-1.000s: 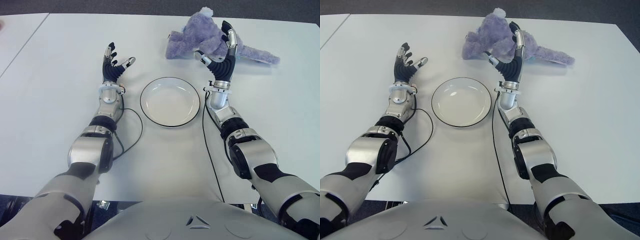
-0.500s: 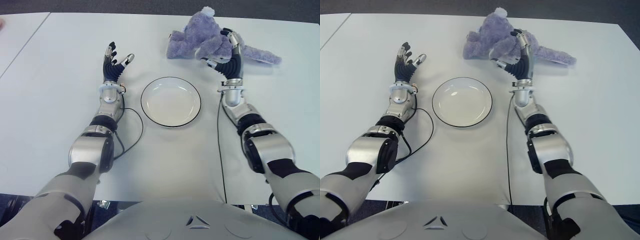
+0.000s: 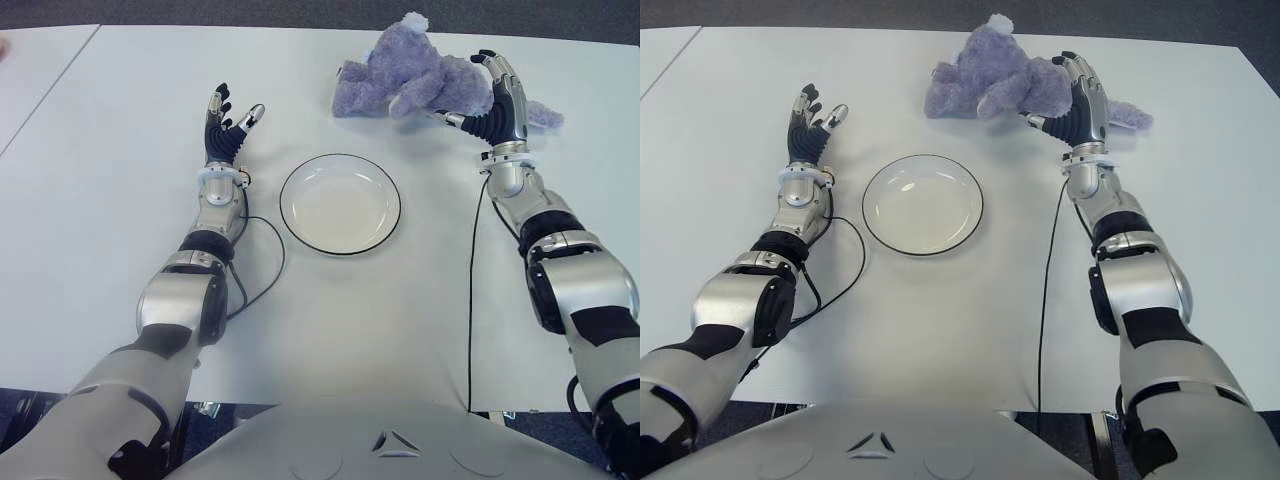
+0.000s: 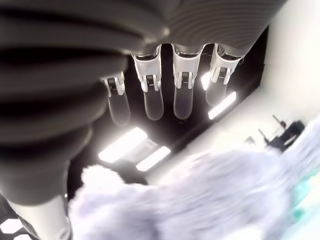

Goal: Put the doll into the plate.

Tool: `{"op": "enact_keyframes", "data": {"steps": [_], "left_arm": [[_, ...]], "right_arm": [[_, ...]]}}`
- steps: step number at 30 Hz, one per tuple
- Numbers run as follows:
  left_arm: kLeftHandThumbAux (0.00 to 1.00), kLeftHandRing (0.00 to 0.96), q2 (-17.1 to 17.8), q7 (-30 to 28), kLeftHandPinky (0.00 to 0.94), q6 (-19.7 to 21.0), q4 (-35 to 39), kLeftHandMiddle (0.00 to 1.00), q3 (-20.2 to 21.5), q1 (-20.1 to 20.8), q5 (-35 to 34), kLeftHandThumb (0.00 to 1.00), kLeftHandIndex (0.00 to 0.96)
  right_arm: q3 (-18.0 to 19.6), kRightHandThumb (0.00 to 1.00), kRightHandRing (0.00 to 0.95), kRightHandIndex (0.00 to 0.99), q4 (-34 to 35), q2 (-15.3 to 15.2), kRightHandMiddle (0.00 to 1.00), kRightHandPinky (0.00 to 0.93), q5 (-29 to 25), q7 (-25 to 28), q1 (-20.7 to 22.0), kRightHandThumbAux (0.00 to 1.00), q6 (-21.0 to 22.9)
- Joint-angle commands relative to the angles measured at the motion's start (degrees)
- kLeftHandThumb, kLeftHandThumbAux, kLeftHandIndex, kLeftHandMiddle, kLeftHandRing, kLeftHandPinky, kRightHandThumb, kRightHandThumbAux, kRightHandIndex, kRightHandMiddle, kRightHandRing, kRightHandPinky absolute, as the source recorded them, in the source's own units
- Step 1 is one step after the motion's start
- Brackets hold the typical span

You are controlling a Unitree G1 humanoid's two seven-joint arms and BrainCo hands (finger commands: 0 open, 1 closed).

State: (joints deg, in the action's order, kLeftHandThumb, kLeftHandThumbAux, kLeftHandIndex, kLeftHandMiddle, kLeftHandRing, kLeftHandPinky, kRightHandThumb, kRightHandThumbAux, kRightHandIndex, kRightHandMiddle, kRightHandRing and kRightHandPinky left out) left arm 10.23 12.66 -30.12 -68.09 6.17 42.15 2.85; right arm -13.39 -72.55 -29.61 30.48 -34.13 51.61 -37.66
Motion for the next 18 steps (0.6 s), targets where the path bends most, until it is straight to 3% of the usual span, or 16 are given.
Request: {"op": "enact_keyframes", "data": {"steps": [1, 13, 18], "left_arm": [[0.505, 0.069, -6.9, -2.6, 0.062, 5.1, -9.5, 0.077, 0.1, -15.8, 0.6, 0.0, 0.07], [0.478, 0.066, -7.2, -3.2, 0.06, 5.7, -9.6, 0.078, 0.4, -15.6, 0.7, 0.0, 0.082], [0.478, 0.071, -7.5, -2.7, 0.067, 5.3, -9.6, 0.086, 0.4, -15.6, 0.9, 0.0, 0.09]], "right_arm": [[-3.9, 0.106, 0.11, 0.164, -2.9, -2.7, 0.128, 0.115, 4.3, 2.7, 1.5, 0.759, 6.0], [-8.8, 0.089, 0.111, 0.155, -3.5, -5.3, 0.128, 0.105, 8.6, 2.1, 2.2, 0.769, 9.3], [-10.3, 0.066, 0.111, 0.151, -3.5, -7.7, 0.131, 0.107, 10.1, 3.2, 3.1, 0.771, 10.2]]}}
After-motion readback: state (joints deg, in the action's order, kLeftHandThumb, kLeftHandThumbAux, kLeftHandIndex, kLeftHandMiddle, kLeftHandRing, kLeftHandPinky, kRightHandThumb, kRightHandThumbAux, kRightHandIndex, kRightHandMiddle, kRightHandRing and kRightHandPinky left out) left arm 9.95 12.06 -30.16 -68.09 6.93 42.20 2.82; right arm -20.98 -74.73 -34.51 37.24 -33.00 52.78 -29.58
